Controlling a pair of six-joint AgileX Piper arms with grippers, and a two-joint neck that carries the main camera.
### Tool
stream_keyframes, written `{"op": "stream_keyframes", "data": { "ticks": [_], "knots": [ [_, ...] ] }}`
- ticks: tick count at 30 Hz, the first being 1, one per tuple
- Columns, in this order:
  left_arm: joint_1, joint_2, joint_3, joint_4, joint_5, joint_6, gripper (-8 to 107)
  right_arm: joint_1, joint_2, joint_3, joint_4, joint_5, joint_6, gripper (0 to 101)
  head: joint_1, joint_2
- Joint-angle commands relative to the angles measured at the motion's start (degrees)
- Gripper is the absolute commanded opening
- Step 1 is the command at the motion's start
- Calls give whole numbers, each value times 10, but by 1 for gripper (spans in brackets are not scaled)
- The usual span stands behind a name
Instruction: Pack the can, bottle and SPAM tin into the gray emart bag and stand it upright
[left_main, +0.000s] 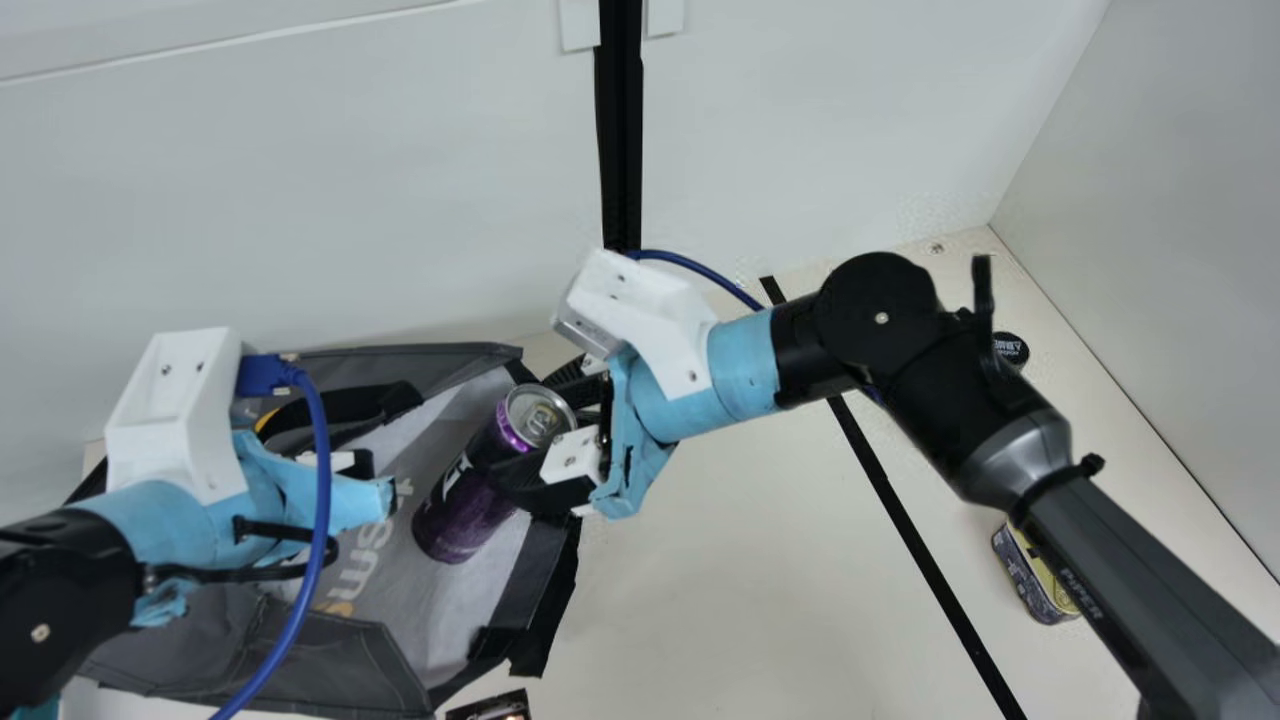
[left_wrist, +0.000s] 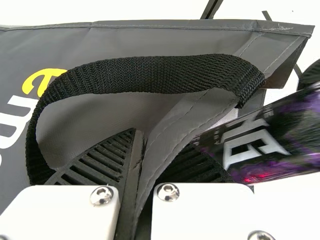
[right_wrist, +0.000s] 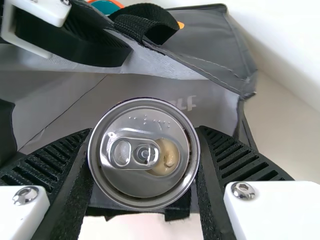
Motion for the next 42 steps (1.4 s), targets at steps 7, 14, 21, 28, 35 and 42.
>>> {"op": "stream_keyframes", "data": {
  "ticks": [7, 14, 21, 28, 35, 42],
  "knots": [
    [0, 0, 0, 0, 0, 0, -8, 27, 18, 0, 0, -22, 7, 0, -13, -1],
    [0, 0, 0, 0, 0, 0, -8, 51, 33, 3, 2, -39, 10, 0, -13, -1],
    [0, 0, 0, 0, 0, 0, -8, 70, 49, 3, 1, -51, 11, 0, -13, -1],
    [0, 0, 0, 0, 0, 0, -8, 85, 65, 2, -3, -61, 13, 0, -13, -1],
    [0, 0, 0, 0, 0, 0, -8, 97, 79, -1, -8, -69, 17, 0, -13, -1],
    [0, 0, 0, 0, 0, 0, -8, 103, 85, -3, -11, -72, 20, 17, -13, -1]
  ]
}}
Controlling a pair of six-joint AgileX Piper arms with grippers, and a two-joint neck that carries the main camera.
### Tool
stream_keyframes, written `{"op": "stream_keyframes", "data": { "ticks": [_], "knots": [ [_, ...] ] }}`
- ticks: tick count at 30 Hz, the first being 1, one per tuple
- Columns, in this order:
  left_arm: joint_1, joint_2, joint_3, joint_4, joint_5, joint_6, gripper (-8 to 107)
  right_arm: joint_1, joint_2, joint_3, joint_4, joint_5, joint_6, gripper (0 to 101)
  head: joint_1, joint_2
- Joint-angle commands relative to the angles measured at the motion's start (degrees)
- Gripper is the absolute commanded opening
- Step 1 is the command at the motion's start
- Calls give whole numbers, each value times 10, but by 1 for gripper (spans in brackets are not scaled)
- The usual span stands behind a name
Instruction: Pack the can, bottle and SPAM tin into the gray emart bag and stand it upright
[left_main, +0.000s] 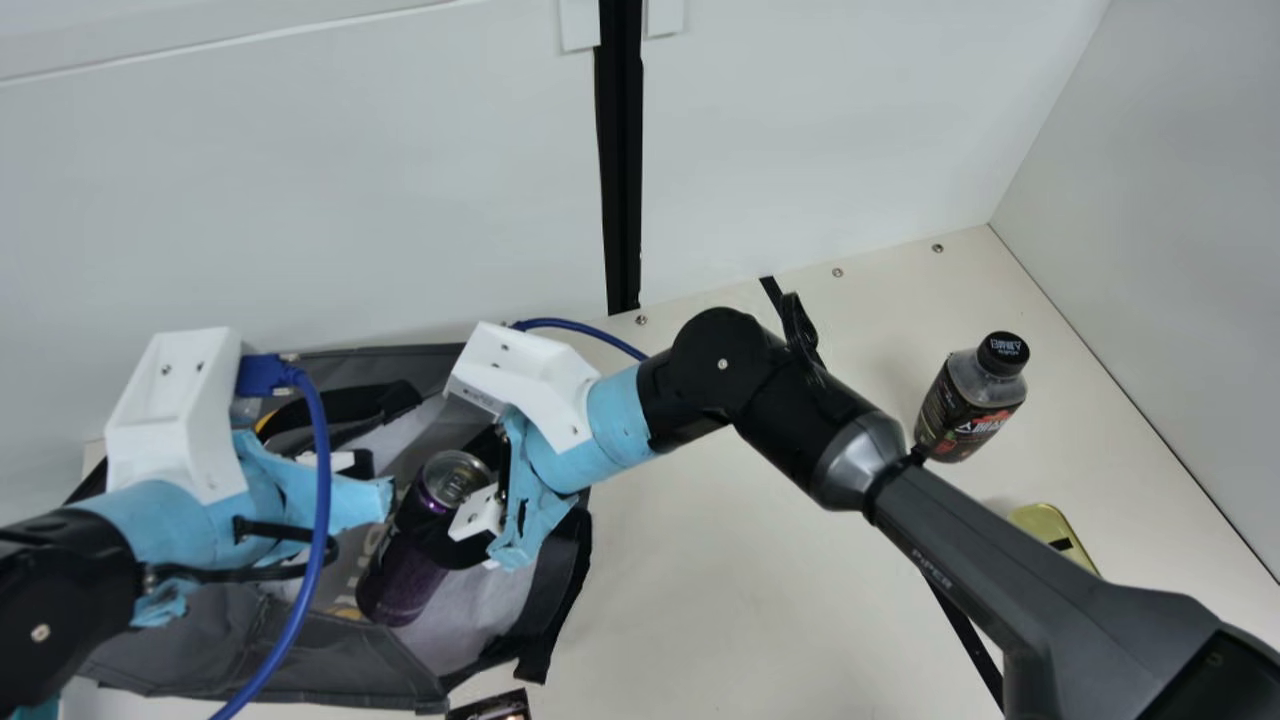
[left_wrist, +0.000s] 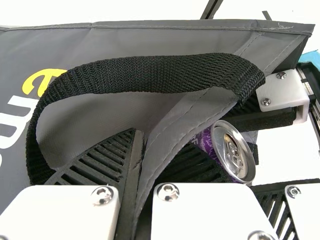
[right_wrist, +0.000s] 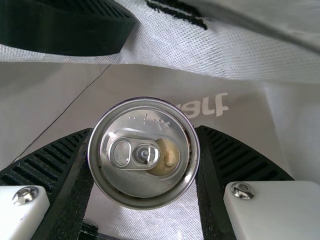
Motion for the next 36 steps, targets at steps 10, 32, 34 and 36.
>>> {"op": "stream_keyframes", "data": {
  "ticks": [10, 32, 34, 36],
  "knots": [
    [0, 0, 0, 0, 0, 0, -8, -3, -3, 3, 1, 5, -8, 50, -13, 0],
    [0, 0, 0, 0, 0, 0, -8, -40, -12, 1, 3, 46, -43, 95, -13, 0],
    [0, 0, 0, 0, 0, 0, -8, -45, -13, -1, 3, 54, -47, 95, -13, 0],
    [0, 0, 0, 0, 0, 0, -8, -51, -16, -2, 2, 61, -51, 95, -13, 0]
  ]
}}
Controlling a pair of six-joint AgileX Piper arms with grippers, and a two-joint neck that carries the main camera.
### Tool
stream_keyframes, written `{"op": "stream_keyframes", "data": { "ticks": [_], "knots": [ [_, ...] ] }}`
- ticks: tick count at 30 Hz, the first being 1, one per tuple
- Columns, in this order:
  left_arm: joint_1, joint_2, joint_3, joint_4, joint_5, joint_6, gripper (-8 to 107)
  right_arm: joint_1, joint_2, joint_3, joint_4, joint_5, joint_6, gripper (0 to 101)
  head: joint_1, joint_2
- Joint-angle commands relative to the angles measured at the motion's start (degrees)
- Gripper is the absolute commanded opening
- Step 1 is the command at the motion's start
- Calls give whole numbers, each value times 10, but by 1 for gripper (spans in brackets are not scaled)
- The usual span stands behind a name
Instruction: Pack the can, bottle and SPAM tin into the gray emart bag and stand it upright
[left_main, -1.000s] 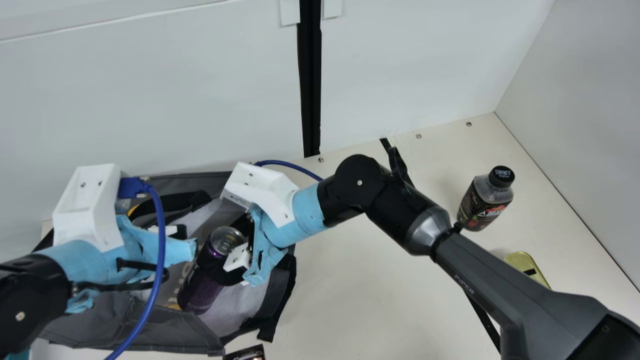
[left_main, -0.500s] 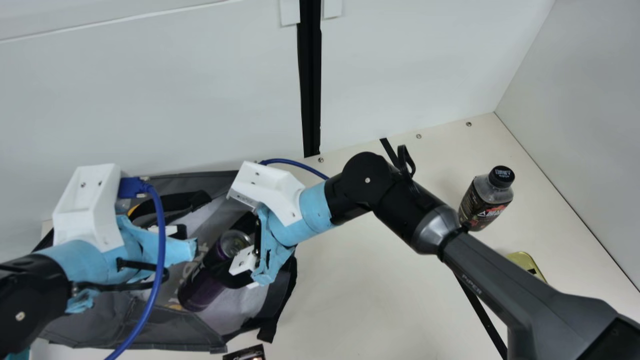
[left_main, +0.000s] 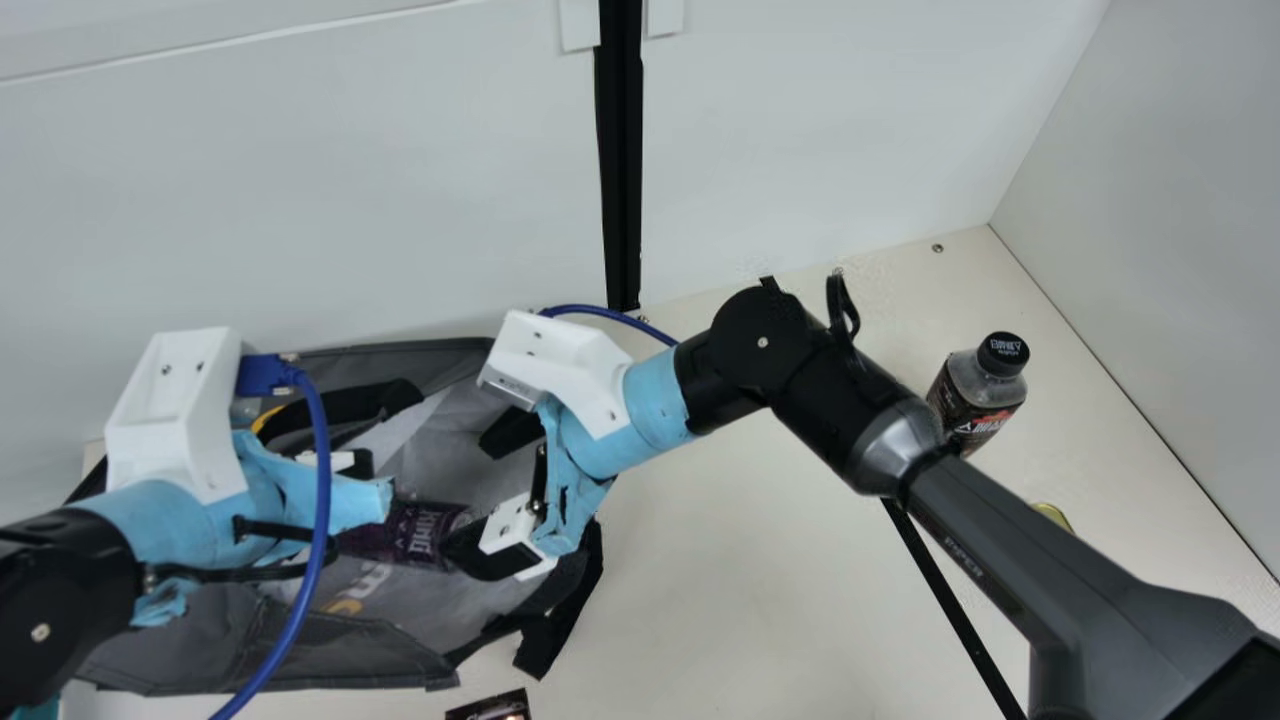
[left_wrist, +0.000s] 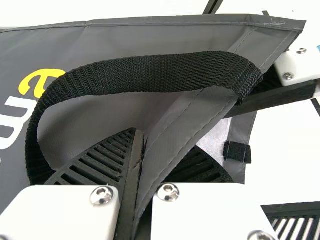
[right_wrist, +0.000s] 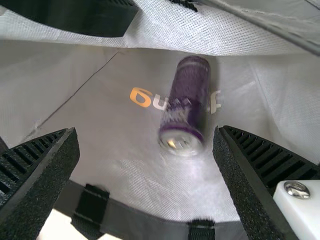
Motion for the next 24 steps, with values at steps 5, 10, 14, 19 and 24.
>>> {"op": "stream_keyframes", "data": {
  "ticks": [5, 10, 14, 19, 24],
  "knots": [
    [0, 0, 0, 0, 0, 0, -8, -19, -9, -2, -2, 23, -11, 95, -13, -1],
    [0, 0, 0, 0, 0, 0, -8, -41, -20, -2, -4, 47, -22, 95, -13, -1],
    [0, 0, 0, 0, 0, 0, -8, -62, -29, -3, -6, 65, -31, 95, -13, -1],
    [0, 0, 0, 0, 0, 0, -8, -86, -39, -3, -8, 84, -41, 95, -13, -1],
    [0, 0, 0, 0, 0, 0, -8, -101, -51, 10, -9, 84, -53, 95, -13, -1]
  ]
}}
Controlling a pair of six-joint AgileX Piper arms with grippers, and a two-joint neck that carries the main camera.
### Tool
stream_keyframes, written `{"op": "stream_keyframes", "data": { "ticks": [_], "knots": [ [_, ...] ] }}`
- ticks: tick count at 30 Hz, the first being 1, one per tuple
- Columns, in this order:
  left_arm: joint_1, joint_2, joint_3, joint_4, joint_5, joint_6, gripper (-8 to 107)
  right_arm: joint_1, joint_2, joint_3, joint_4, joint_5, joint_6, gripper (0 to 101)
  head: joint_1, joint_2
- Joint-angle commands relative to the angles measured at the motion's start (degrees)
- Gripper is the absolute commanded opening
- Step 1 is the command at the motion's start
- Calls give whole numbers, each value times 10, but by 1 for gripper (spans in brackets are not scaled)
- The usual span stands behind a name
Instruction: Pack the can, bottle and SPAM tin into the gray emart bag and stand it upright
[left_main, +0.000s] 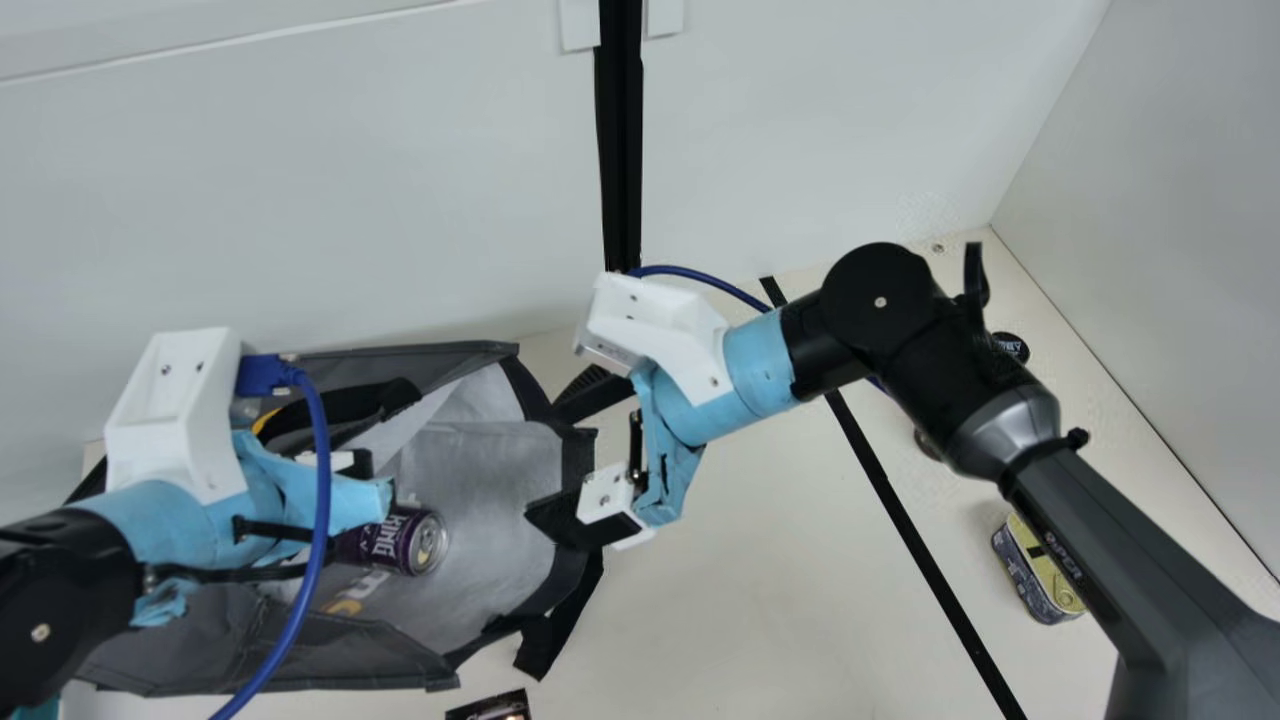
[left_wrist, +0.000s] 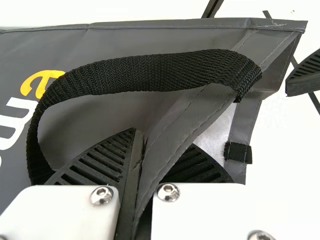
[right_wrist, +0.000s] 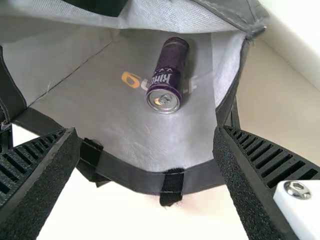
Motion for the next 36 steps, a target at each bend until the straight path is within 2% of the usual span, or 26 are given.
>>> {"op": "stream_keyframes", "data": {
  "ticks": [1, 12, 27, 36],
  "knots": [
    [0, 0, 0, 0, 0, 0, -8, -5, -4, 4, 1, 0, -3, 95, -13, 0],
    [0, 0, 0, 0, 0, 0, -8, -42, -30, 13, -6, 0, -6, 95, -13, 0],
    [0, 0, 0, 0, 0, 0, -8, -115, -59, -28, -48, 0, 33, 95, -13, 0],
    [0, 0, 0, 0, 0, 0, -8, -133, -83, -34, -86, -29, 77, 95, -13, 0]
  ]
}}
